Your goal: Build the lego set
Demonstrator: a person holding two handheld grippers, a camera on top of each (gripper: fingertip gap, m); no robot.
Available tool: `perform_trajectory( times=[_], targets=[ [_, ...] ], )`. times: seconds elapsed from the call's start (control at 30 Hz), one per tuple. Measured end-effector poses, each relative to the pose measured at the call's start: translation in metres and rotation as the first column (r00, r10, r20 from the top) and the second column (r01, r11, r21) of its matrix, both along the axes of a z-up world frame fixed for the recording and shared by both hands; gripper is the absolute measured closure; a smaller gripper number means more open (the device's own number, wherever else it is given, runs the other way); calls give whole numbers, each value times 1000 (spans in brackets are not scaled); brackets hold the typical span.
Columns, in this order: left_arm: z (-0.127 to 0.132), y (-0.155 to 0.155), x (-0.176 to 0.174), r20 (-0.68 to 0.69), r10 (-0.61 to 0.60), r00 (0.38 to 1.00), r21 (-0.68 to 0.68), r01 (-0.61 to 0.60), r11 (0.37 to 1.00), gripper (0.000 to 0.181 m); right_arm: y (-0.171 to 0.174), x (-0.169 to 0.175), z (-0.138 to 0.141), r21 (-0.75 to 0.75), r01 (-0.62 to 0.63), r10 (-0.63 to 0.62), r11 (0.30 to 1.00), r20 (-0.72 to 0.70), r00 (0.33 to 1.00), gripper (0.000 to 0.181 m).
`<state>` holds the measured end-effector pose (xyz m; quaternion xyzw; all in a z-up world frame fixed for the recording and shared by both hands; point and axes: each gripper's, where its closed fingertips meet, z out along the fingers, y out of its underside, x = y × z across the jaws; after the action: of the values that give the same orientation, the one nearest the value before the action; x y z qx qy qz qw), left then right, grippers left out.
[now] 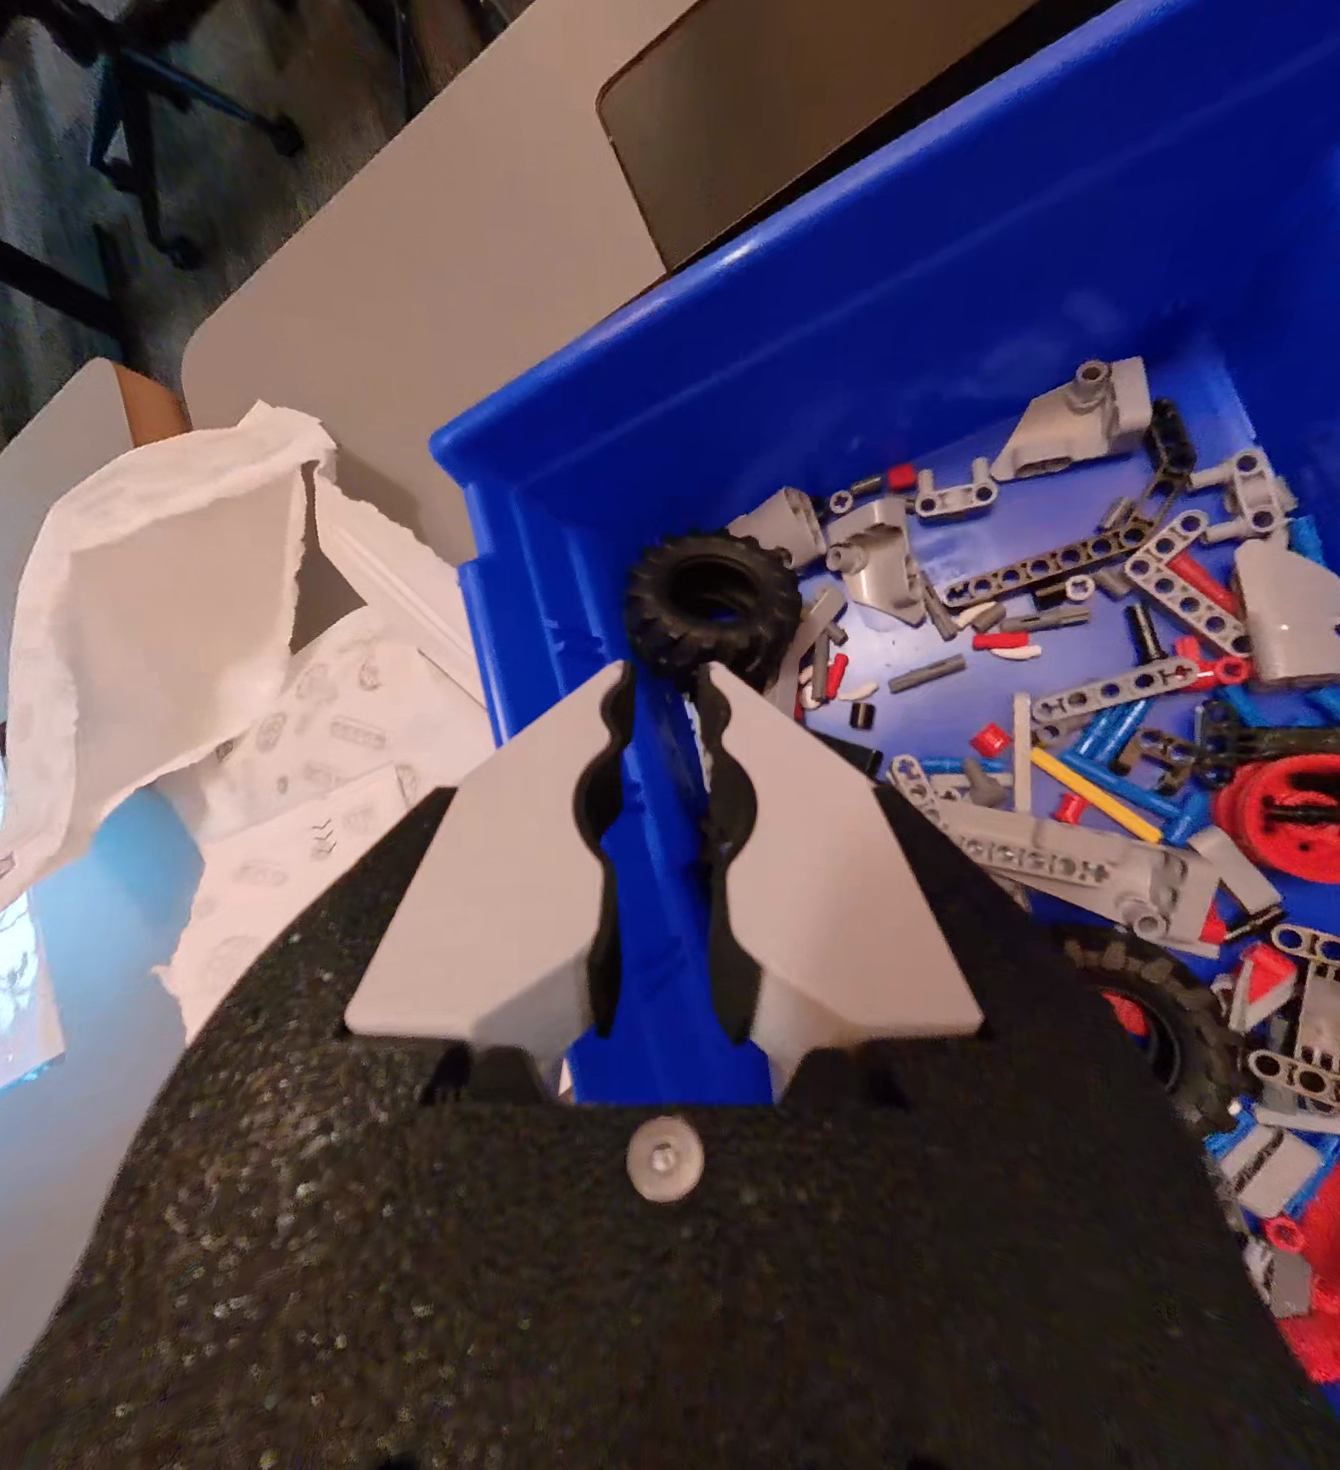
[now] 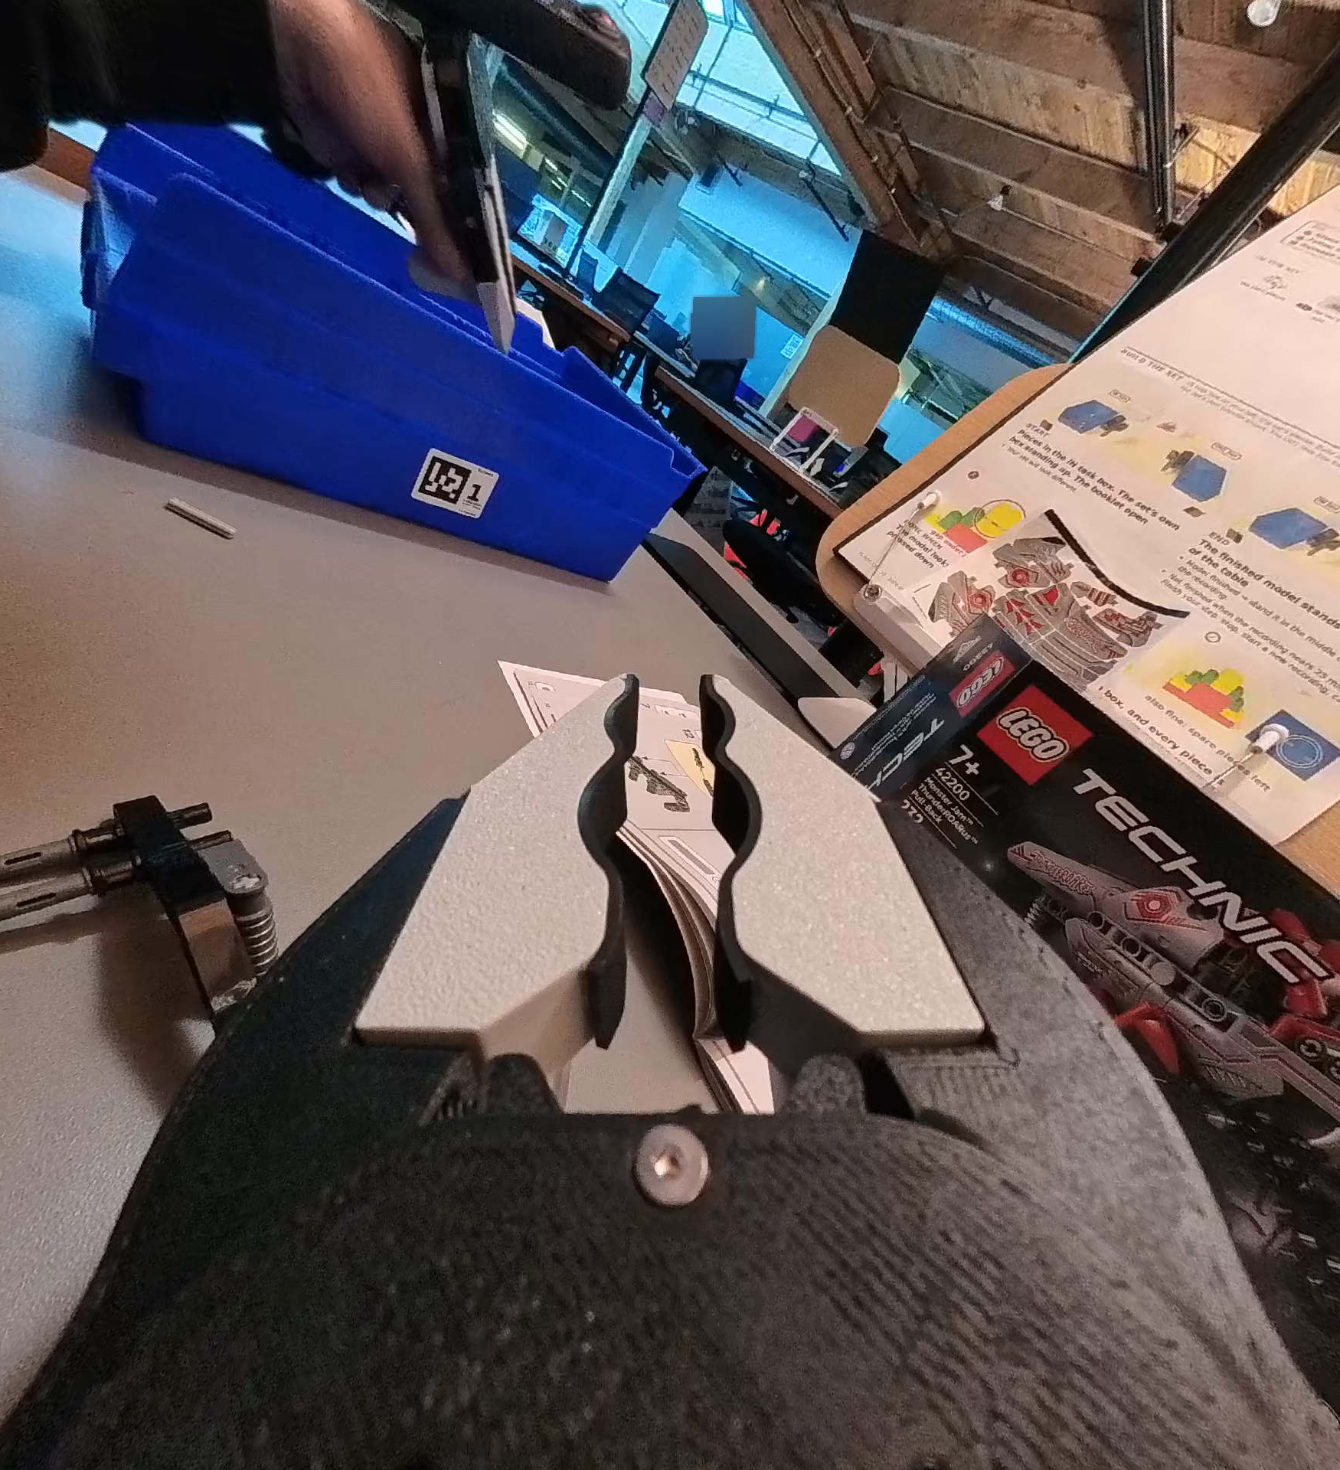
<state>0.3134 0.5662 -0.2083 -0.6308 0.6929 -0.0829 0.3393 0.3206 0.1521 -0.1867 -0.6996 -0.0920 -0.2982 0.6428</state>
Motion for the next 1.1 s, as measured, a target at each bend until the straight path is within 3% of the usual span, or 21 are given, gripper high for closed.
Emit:
perform_trajectory(
  times=[0.03,0.17,0.27,0.5,0.57,0.63,0.7,0.73,0.83,1.0,1.1],
  targets=[
    [0,-1,2,8,-6,1000,0,6,1000,168,0,0,0,0,1,-1,1000,0,1000,168],
    [-3,2,8,10,-14,1000,60,13,998,169,0,0,-1,-3,0,0,1000,2,1000,168],
    [-3,8,16,-8,-39,999,209,40,977,175,0,0,-1,-5,0,0,1000,2,1000,168],
    [-20,18,24,-179,-54,982,534,143,833,181,1,-1,-2,-12,-2,2,1000,7,1000,169],
    [-23,11,21,-209,-75,975,501,173,848,181,1,-1,-2,-11,-2,2,1000,6,1000,168],
    [-27,-2,18,-195,-116,974,362,182,914,181,1,-1,-2,-12,-1,1,1000,6,1000,168],
    [-45,-37,6,-221,-234,947,41,248,968,181,1,-1,-2,-15,-1,2,1000,7,1000,168],
    [-53,-50,-4,-252,-273,928,-82,261,962,181,1,-1,-2,-15,-2,2,1000,7,1000,169],
    [-46,-28,-8,-261,-199,945,16,210,977,181,1,-1,-2,-13,-3,3,1000,8,1000,169],
    [-22,-9,-8,-146,-56,988,7,58,998,159,1,-2,-2,-14,-7,7,1000,7,1000,168],
    [-11,-14,4,-64,-103,993,11,104,995,145,2,-2,-3,-19,-9,9,1000,10,1000,168]
  ],
)
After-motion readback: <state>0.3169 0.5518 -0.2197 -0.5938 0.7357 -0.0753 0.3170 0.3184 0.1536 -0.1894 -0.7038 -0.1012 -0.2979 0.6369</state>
